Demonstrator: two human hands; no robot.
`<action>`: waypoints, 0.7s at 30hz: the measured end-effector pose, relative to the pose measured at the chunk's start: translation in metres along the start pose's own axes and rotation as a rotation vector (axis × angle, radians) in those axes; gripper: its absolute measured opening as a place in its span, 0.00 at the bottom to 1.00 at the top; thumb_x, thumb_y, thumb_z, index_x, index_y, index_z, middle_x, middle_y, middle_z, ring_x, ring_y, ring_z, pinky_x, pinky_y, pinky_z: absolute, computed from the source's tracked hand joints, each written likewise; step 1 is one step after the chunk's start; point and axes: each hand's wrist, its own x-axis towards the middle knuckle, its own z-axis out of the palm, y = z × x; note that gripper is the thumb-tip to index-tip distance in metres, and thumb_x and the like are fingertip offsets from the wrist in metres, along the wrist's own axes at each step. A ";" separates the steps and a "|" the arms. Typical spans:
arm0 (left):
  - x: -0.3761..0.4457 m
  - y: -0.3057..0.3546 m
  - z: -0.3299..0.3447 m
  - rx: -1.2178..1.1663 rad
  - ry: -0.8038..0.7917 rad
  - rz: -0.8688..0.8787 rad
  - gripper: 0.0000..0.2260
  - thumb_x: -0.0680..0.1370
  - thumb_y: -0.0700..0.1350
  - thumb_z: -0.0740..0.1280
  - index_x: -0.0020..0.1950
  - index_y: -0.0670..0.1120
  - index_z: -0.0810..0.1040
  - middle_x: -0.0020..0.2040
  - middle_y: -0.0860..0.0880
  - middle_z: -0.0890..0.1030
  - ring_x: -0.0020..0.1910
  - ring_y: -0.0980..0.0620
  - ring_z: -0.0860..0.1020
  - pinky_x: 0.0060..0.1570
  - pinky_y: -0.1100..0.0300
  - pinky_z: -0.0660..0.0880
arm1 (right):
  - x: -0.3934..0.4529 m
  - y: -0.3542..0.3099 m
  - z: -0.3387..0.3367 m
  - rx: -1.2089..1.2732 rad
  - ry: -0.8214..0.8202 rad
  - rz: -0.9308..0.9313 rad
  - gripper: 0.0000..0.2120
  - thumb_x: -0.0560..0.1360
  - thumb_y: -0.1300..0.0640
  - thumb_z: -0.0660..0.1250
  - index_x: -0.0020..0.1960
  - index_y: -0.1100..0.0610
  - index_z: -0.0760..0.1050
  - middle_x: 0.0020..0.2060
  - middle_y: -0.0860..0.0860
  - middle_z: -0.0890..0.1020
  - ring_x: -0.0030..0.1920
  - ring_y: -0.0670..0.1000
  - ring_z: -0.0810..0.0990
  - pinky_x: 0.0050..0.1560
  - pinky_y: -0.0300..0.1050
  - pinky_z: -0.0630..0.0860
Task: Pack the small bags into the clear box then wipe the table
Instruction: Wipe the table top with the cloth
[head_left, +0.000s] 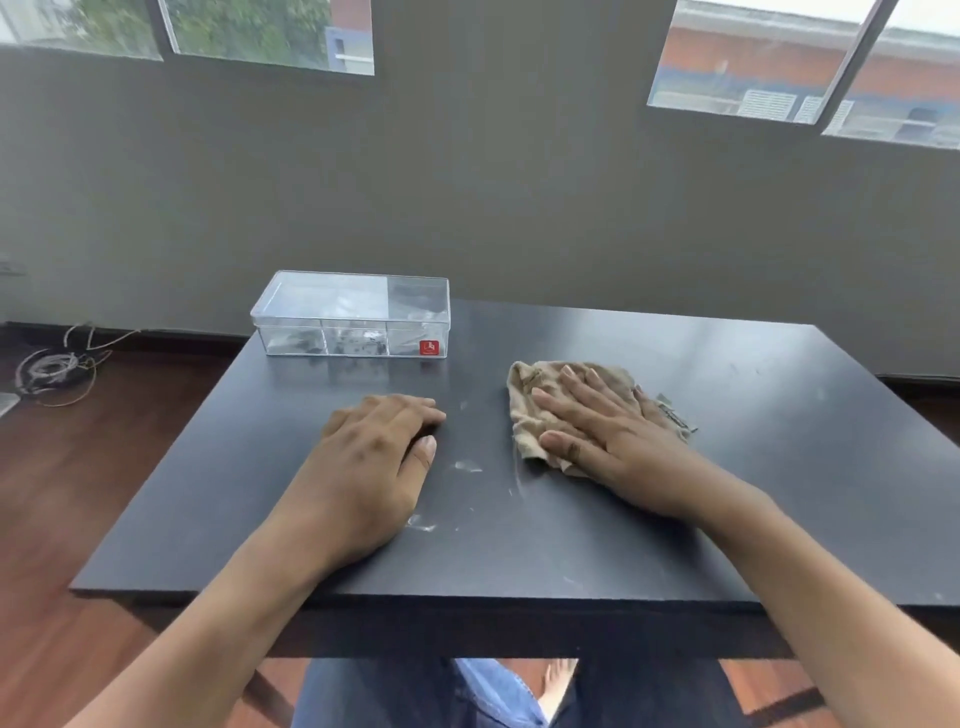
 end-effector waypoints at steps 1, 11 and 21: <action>-0.001 -0.001 -0.001 0.004 0.005 -0.014 0.16 0.81 0.54 0.56 0.66 0.56 0.75 0.68 0.59 0.76 0.69 0.56 0.70 0.70 0.55 0.62 | 0.017 0.010 -0.005 -0.017 0.006 0.028 0.33 0.73 0.24 0.43 0.78 0.27 0.49 0.82 0.36 0.42 0.80 0.39 0.33 0.80 0.57 0.34; -0.010 -0.020 -0.017 0.048 -0.060 -0.022 0.19 0.82 0.55 0.53 0.71 0.58 0.72 0.72 0.62 0.72 0.72 0.59 0.65 0.72 0.58 0.56 | 0.065 0.020 -0.004 -0.084 0.052 0.283 0.30 0.79 0.28 0.41 0.80 0.31 0.43 0.83 0.42 0.40 0.82 0.47 0.35 0.78 0.66 0.35; -0.013 -0.021 -0.017 0.046 0.010 -0.075 0.19 0.81 0.53 0.53 0.69 0.56 0.74 0.70 0.58 0.75 0.71 0.55 0.69 0.72 0.53 0.62 | -0.028 -0.073 0.032 -0.140 0.011 -0.116 0.28 0.80 0.28 0.41 0.78 0.27 0.36 0.80 0.36 0.34 0.78 0.41 0.27 0.78 0.61 0.31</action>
